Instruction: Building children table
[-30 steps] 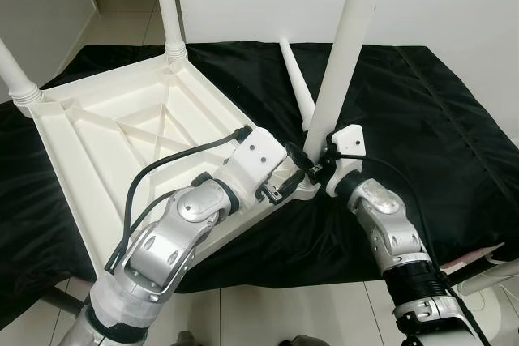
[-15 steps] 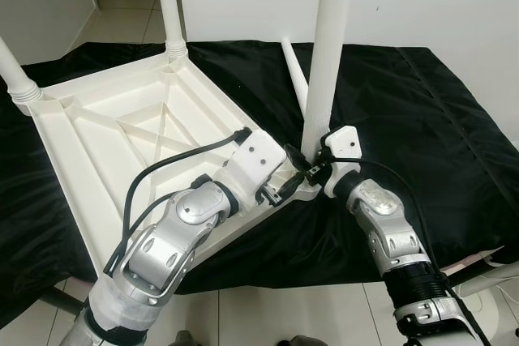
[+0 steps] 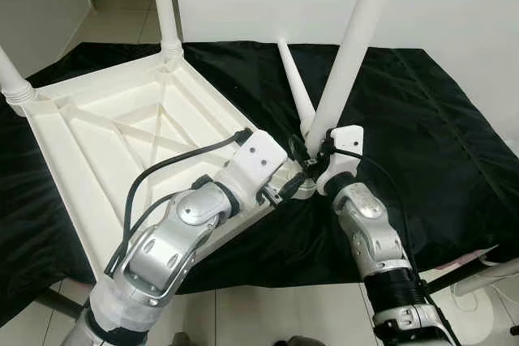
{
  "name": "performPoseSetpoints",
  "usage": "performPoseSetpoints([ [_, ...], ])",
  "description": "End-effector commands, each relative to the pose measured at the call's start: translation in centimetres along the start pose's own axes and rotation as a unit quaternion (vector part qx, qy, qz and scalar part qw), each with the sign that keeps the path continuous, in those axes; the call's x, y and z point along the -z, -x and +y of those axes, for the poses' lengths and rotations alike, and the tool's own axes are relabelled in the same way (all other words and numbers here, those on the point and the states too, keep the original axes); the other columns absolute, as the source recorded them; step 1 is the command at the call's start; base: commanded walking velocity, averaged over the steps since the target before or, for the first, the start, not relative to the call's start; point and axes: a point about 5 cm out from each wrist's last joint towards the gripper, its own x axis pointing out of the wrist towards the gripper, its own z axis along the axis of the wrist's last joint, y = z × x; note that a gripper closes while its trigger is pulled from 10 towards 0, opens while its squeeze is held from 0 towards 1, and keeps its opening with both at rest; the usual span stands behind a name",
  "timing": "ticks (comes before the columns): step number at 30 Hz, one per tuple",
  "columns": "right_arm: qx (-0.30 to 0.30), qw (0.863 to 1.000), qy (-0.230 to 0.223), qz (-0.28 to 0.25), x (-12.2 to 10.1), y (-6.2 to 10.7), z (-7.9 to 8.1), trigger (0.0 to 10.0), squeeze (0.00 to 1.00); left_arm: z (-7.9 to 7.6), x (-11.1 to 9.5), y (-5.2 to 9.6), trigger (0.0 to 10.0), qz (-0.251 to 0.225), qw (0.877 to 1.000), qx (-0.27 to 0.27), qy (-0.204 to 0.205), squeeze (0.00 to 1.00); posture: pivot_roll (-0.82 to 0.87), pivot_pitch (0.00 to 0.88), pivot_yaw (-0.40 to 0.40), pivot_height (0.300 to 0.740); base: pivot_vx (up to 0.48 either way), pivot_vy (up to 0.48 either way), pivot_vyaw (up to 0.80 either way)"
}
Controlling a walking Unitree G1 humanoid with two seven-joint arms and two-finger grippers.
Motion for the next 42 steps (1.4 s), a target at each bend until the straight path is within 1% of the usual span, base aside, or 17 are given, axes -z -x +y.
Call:
performPoseSetpoints([
  [1, 0.021, 0.996, -0.002, 0.082, 3.3, 0.9, -0.7, 10.0, 0.00, -0.3, -0.1, 0.0, 10.0, -0.002, 1.000, 0.015, 0.000, 0.00, 0.01, 0.020, -0.014, 0.740, 0.000, 0.000, 0.00],
  [8, 0.021, 0.997, 0.029, 0.074, 3.3, 1.1, -0.1, 10.0, 0.00, -0.3, -0.1, 0.1, 10.0, -0.001, 1.000, 0.014, -0.001, 0.00, 0.01, 0.016, -0.018, 0.740, 0.000, 0.000, 0.00],
  [9, 0.021, 0.996, 0.034, 0.074, 3.5, 1.2, 0.2, 10.0, 0.00, -0.3, -0.1, 0.1, 10.0, -0.001, 1.000, 0.012, -0.001, 0.00, 0.01, 0.016, -0.018, 0.740, 0.000, 0.000, 0.00],
  [10, 0.021, 0.996, 0.034, 0.074, 3.5, 1.2, 0.2, 10.0, 0.00, -0.3, -0.1, 0.1, 10.0, -0.001, 1.000, 0.012, -0.001, 0.00, 0.01, 0.016, -0.018, 0.740, 0.000, 0.000, 0.00],
  [11, 0.016, 0.996, 0.033, 0.076, 3.8, 1.6, 0.8, 10.0, 0.00, -0.2, -0.1, 0.1, 10.0, -0.001, 1.000, 0.010, -0.002, 0.00, 0.01, 0.016, -0.018, 0.740, 0.000, 0.000, 0.00],
  [13, 0.009, 0.996, 0.045, 0.076, 4.2, 1.9, 1.3, 10.0, 0.00, -0.2, -0.1, 0.2, 10.0, -0.001, 1.000, 0.008, -0.003, 0.00, 0.01, 0.016, -0.018, 0.740, 0.000, 0.000, 0.00],
  [14, 0.007, 0.996, 0.042, 0.077, 4.3, 2.0, 1.3, 10.0, 0.00, -0.2, -0.1, 0.2, 10.0, -0.001, 1.000, 0.008, -0.003, 0.00, 0.01, 0.016, -0.018, 0.740, 0.000, 0.000, 0.00],
  [16, 0.007, 0.996, 0.038, 0.078, 4.4, 2.0, 1.4, 10.0, 0.00, -0.2, -0.1, 0.2, 10.0, -0.001, 1.000, 0.008, -0.003, 0.00, 0.01, 0.016, -0.018, 0.740, 0.000, 0.000, 0.00],
  [17, 0.002, 0.996, 0.048, 0.076, 4.4, 2.1, 1.4, 10.0, 0.00, -0.2, -0.1, 0.2, 10.0, -0.001, 1.000, 0.008, -0.003, 0.00, 0.01, 0.016, -0.018, 0.740, 0.000, 0.000, 0.00],
  [21, -0.009, 0.996, 0.062, 0.067, 4.5, 2.4, 1.2, 10.0, 0.00, -0.2, -0.1, 0.2, 10.0, 0.000, 1.000, 0.009, -0.004, 0.00, 0.01, 0.015, -0.018, 0.740, 0.000, 0.000, 0.00],
  [23, -0.019, 0.996, 0.068, 0.053, 4.5, 2.7, 1.1, 10.0, 0.00, -0.2, -0.1, 0.2, 10.0, -0.001, 1.000, 0.009, -0.005, 0.00, 0.01, 0.015, -0.017, 0.740, 0.000, 0.000, 0.00],
  [25, -0.028, 0.994, 0.096, 0.047, 4.9, 3.1, 0.6, 10.0, 0.00, -0.1, -0.2, 0.1, 10.0, -0.003, 1.000, 0.009, -0.005, 0.00, 0.01, 0.015, -0.016, 0.740, 0.000, 0.000, 0.00],
  [29, -0.042, 0.994, 0.095, 0.031, 5.0, 3.6, 0.5, 10.0, 0.00, -0.1, -0.2, 0.1, 10.0, -0.003, 1.000, 0.009, -0.006, 0.00, 0.01, 0.018, -0.014, 0.740, 0.000, 0.000, 0.00],
  [32, -0.045, 0.994, 0.095, 0.033, 5.1, 3.6, 0.5, 10.0, 0.00, -0.1, -0.2, 0.1, 10.0, -0.003, 1.000, 0.009, -0.006, 0.00, 0.01, 0.018, -0.014, 0.740, 0.000, 0.000, 0.00],
  [35, -0.034, 0.995, 0.092, 0.035, 5.2, 3.5, 0.2, 10.0, 0.00, -0.1, -0.3, 0.1, 10.0, -0.003, 1.000, 0.008, -0.006, 0.00, 0.01, 0.023, -0.013, 0.740, 0.000, 0.000, 0.00],
  [36, -0.030, 0.996, 0.080, 0.041, 5.3, 3.3, 0.1, 10.0, 0.00, -0.1, -0.3, 0.1, 10.0, -0.003, 1.000, 0.008, -0.006, 0.00, 0.01, 0.029, -0.008, 0.740, 0.000, 0.000, 0.00],
  [42, -0.031, 0.995, 0.058, 0.071, 5.4, 2.3, -0.3, 10.0, 0.00, 0.1, -0.4, 0.1, 10.0, -0.003, 1.000, 0.007, -0.008, 0.00, 0.01, 0.038, -0.004, 0.740, 0.000, 0.000, 0.00],
])
